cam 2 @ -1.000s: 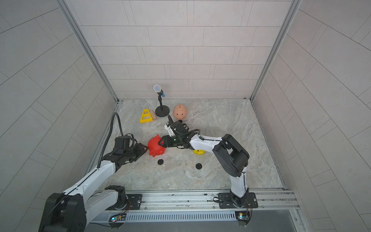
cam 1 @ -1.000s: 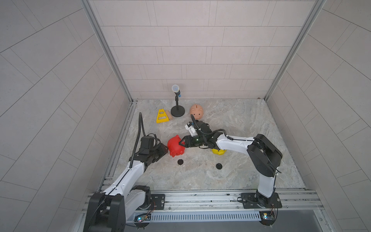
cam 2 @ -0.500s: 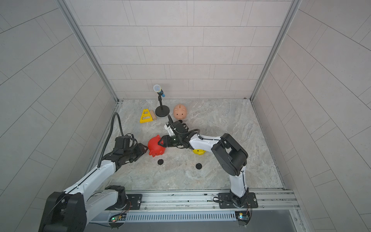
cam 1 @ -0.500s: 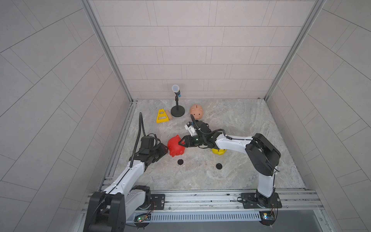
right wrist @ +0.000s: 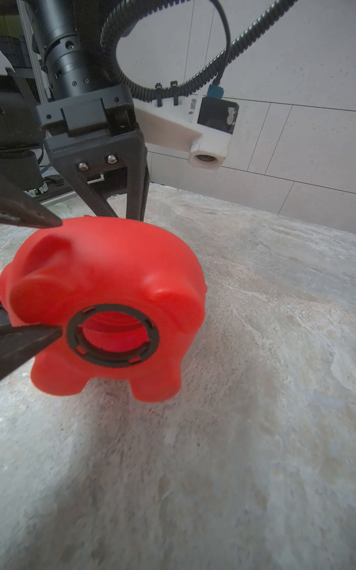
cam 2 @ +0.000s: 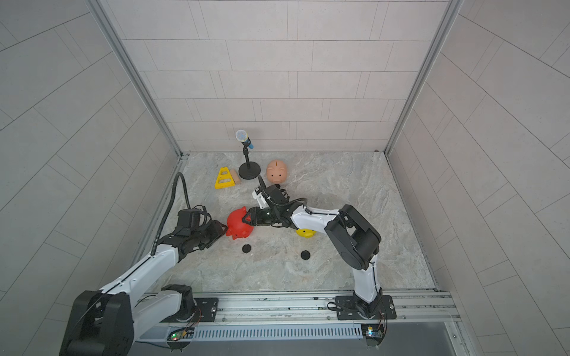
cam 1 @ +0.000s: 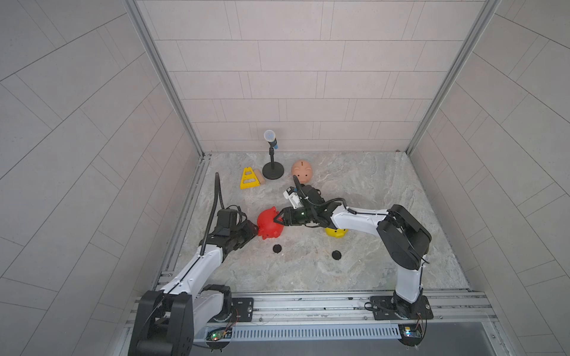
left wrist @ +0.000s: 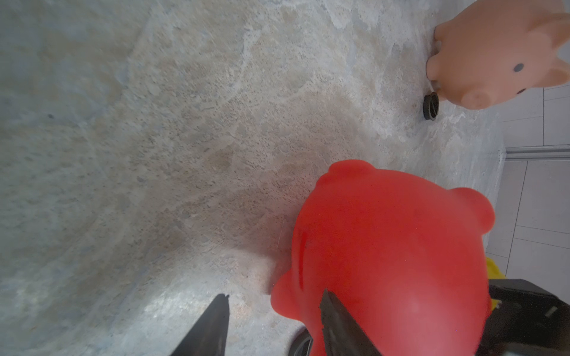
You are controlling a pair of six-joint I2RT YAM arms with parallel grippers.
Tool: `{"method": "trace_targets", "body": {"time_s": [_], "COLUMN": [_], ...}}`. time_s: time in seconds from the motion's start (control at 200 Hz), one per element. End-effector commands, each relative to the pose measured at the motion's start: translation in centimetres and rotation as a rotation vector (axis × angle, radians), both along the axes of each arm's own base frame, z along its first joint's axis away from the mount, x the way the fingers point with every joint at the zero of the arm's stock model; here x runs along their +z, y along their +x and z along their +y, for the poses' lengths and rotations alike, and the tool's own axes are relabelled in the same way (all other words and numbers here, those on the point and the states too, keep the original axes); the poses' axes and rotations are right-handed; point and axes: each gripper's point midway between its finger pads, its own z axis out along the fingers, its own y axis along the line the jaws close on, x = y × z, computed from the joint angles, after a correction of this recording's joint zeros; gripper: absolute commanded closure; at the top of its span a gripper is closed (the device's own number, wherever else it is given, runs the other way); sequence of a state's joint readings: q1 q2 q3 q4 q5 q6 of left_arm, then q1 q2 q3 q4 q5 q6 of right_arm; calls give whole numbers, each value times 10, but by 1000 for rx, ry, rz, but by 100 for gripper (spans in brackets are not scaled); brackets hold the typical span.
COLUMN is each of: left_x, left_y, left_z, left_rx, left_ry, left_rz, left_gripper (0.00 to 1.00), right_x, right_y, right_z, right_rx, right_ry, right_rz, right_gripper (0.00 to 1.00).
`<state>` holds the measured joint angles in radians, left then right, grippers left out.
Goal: Close piggy banks
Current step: Turn over the piggy bank at the center of the board.
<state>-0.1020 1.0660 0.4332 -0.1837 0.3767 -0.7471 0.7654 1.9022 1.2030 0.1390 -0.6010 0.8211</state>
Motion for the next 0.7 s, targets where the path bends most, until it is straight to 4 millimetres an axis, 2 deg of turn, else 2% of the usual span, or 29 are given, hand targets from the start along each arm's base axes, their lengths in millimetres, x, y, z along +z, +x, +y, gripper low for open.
{"method": "trace_targets", "body": {"time_s": [0.0,0.335,0.696], "left_x": [4,2,-3], "left_y": [4,3,1], "left_z": [-1,-1,-1], "left_rx": [-17,-15,-36], "left_ry": [-1,2,16], "left_rz": [-24,-15,-14], "left_gripper": [47,47,47], "right_x": [27,41,46], "right_y": [-5,-12,-14], "right_z": [8,13,13], "right_rx": [21,40,45], "right_ry": [62,87,94], "right_rz": [-24,-28,-33], "right_gripper": [49,50,50]}}
